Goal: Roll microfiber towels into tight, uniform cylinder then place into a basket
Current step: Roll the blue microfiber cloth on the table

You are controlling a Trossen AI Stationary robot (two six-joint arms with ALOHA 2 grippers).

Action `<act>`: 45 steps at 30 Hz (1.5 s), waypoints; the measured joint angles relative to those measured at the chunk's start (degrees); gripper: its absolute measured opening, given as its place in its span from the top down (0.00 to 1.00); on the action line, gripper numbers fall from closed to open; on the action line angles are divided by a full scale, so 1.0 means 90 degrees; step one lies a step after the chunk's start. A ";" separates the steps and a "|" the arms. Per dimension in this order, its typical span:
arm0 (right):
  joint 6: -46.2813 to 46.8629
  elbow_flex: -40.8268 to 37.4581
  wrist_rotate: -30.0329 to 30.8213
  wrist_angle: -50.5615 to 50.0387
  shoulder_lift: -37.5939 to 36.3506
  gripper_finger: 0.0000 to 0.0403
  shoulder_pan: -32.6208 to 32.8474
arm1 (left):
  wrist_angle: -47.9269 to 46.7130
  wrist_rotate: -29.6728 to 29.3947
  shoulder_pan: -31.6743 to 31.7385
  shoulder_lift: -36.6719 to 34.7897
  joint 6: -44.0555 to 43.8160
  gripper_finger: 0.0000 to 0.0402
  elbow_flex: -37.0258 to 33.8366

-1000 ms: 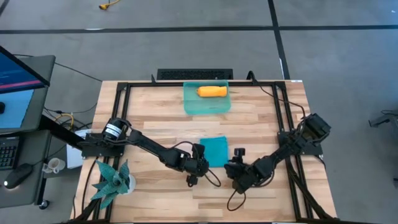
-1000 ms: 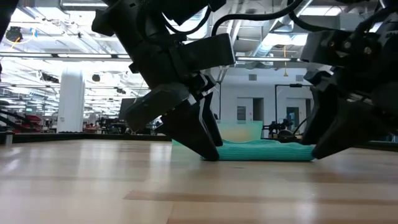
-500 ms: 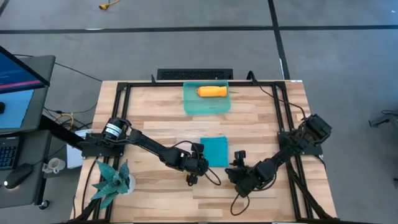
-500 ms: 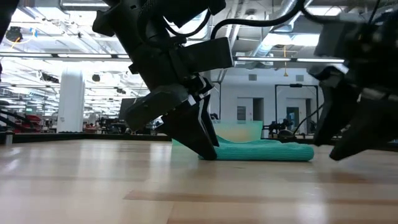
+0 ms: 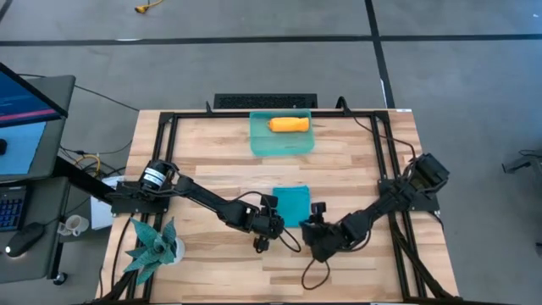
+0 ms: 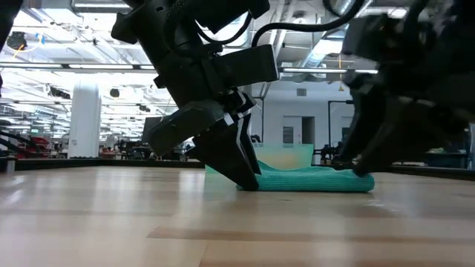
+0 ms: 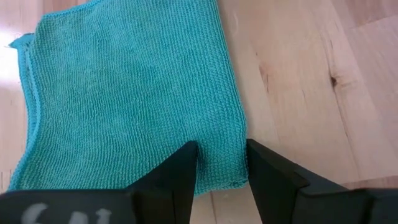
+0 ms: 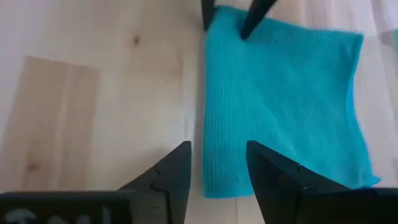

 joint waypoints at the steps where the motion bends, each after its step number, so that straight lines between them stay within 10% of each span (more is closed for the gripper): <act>1: 0.0001 -0.0076 -0.0098 0.0072 0.0000 0.56 -0.0048 | -0.0001 0.0005 0.0000 0.0000 0.0002 0.69 0.0000; 15: -0.0257 -0.0596 -0.0877 0.0460 -0.0044 0.60 -0.0649 | -0.0090 0.0016 0.0000 0.0000 -0.0473 0.69 -0.0002; 27: -0.0450 -0.0603 -0.1582 0.0656 -0.0019 0.97 -0.0965 | -0.0124 0.0564 0.0007 -0.0024 -0.1079 0.69 0.0010; 45: 0.0728 -0.0207 -0.2162 0.0914 0.0041 0.95 -0.0435 | -0.0567 0.2133 -0.0050 -0.0406 -0.1310 0.69 0.0000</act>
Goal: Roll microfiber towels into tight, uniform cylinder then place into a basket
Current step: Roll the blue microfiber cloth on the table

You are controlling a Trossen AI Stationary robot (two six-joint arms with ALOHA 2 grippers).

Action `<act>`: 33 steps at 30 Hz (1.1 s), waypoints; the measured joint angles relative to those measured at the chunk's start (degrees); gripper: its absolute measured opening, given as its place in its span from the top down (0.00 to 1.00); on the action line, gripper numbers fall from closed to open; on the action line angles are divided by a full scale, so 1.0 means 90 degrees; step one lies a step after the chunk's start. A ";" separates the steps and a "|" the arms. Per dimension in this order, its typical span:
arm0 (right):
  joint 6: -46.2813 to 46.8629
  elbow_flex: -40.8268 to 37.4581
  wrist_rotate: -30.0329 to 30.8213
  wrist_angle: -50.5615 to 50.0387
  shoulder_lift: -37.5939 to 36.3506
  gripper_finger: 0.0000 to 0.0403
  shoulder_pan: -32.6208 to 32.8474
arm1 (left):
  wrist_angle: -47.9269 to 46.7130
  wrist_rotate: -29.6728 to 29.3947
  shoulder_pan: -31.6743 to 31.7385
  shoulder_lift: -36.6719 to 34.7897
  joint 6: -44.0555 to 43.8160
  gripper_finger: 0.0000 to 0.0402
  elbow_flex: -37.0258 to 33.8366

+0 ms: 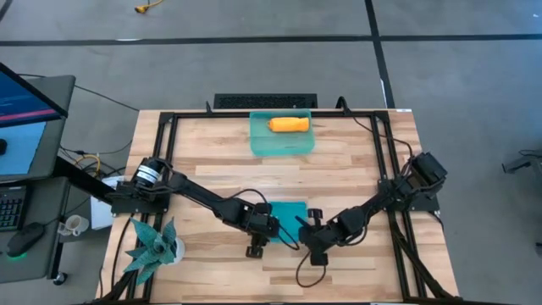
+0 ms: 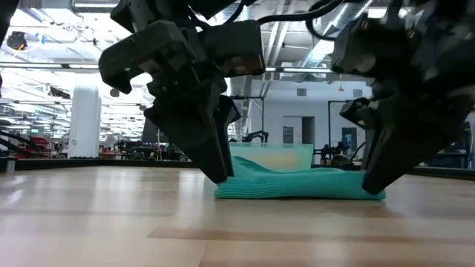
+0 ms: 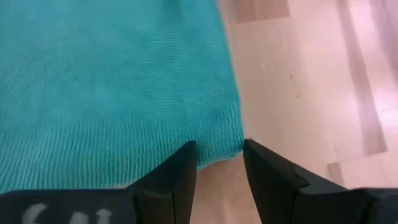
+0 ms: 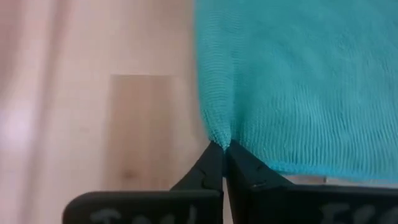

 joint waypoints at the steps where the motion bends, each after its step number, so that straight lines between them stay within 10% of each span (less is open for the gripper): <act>1: 0.0049 0.0047 -0.0026 0.0001 0.0000 0.95 0.0029 | -0.0007 -0.0005 0.0002 -0.0001 0.0074 0.69 0.0000; 20: 0.0202 0.0155 -0.0296 0.0197 -0.0024 0.98 -0.0196 | -0.0159 -0.2195 -0.0719 -0.0453 0.1197 0.69 0.0312; 33: 0.0173 0.0160 -0.0464 0.0161 -0.0032 0.98 -0.0297 | 0.1355 -0.1444 0.0008 -0.0413 0.1428 0.69 -0.0676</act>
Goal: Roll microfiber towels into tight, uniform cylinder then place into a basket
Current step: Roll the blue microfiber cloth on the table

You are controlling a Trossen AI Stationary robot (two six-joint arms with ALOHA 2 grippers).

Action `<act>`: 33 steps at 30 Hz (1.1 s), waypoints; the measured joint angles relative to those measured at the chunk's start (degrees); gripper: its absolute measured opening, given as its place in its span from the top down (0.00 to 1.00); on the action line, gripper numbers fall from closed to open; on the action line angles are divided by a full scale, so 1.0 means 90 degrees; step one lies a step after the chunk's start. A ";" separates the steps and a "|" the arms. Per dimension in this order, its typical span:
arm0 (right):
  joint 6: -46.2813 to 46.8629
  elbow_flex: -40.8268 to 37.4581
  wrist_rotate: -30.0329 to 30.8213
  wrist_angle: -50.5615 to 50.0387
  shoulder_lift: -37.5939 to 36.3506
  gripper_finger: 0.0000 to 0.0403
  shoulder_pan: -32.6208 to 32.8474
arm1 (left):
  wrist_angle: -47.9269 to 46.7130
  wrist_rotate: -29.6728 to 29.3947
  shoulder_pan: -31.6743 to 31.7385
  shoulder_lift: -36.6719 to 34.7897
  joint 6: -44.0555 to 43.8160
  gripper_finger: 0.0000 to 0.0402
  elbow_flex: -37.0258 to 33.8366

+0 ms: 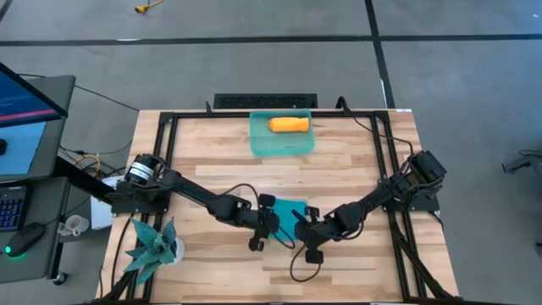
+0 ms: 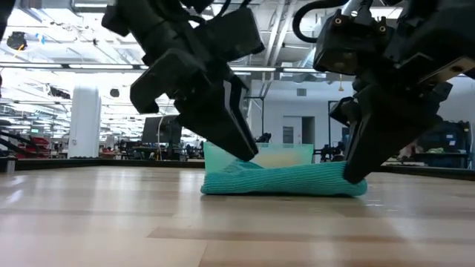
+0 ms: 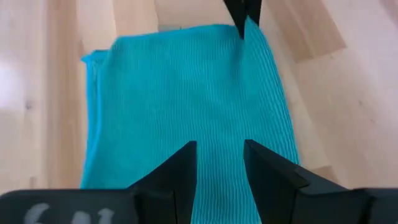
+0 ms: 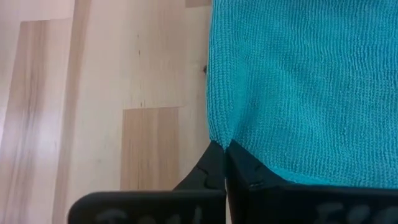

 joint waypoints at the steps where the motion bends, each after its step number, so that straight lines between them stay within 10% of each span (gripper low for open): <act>1: 0.0004 0.0000 -0.0001 0.0000 0.0000 0.97 0.0000 | 0.0046 0.0086 0.0032 0.0000 -0.0039 0.69 -0.0047; 33: -0.0109 0.0010 0.0010 -0.0416 -0.0015 0.98 -0.0205 | 0.0354 -0.0036 0.0037 0.0471 -0.0651 0.69 -0.0147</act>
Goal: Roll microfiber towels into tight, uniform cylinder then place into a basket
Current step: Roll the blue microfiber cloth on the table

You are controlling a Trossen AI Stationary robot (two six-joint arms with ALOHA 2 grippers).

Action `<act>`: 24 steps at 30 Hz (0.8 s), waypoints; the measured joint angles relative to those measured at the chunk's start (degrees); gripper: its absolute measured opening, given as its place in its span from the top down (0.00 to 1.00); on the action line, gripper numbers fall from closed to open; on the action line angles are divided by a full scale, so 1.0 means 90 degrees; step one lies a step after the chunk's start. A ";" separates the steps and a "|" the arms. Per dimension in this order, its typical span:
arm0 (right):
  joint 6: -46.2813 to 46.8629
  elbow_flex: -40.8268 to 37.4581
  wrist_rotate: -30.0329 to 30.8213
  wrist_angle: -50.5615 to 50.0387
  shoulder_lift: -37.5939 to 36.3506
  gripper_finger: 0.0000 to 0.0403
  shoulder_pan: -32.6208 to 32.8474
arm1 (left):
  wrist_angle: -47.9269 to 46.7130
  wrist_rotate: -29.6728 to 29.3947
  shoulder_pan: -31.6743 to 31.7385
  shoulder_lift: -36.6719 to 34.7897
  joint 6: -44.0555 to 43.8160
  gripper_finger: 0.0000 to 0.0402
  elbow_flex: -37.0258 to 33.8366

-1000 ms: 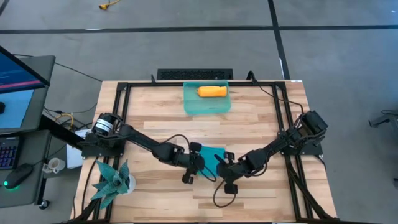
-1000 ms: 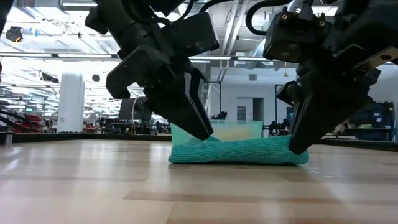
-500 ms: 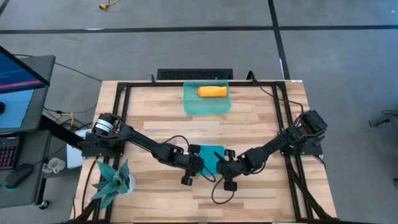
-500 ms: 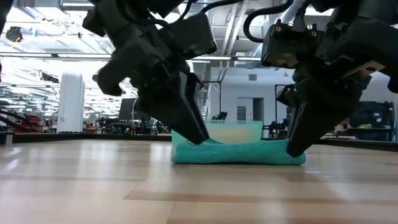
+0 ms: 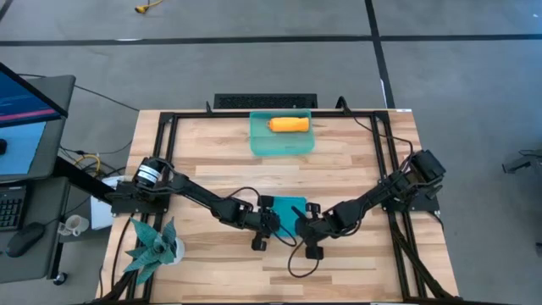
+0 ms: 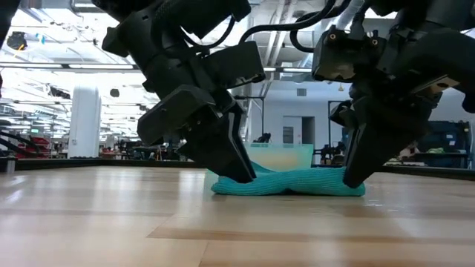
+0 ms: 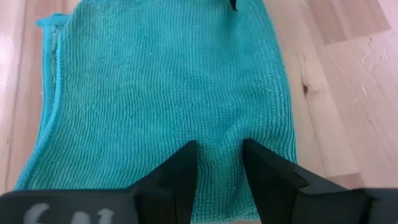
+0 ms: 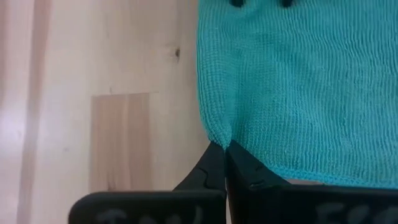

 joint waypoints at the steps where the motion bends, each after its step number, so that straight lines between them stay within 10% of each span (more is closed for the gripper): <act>1: 0.0003 0.0000 0.0001 0.0025 0.0000 0.98 -0.0012 | -0.0011 0.0018 0.0002 0.0002 -0.0021 0.69 0.0002; 24: 0.0394 0.0117 0.0056 -0.0196 -0.0017 0.97 0.0064 | -0.1473 -0.0675 -0.0662 0.0011 0.0830 0.69 0.1074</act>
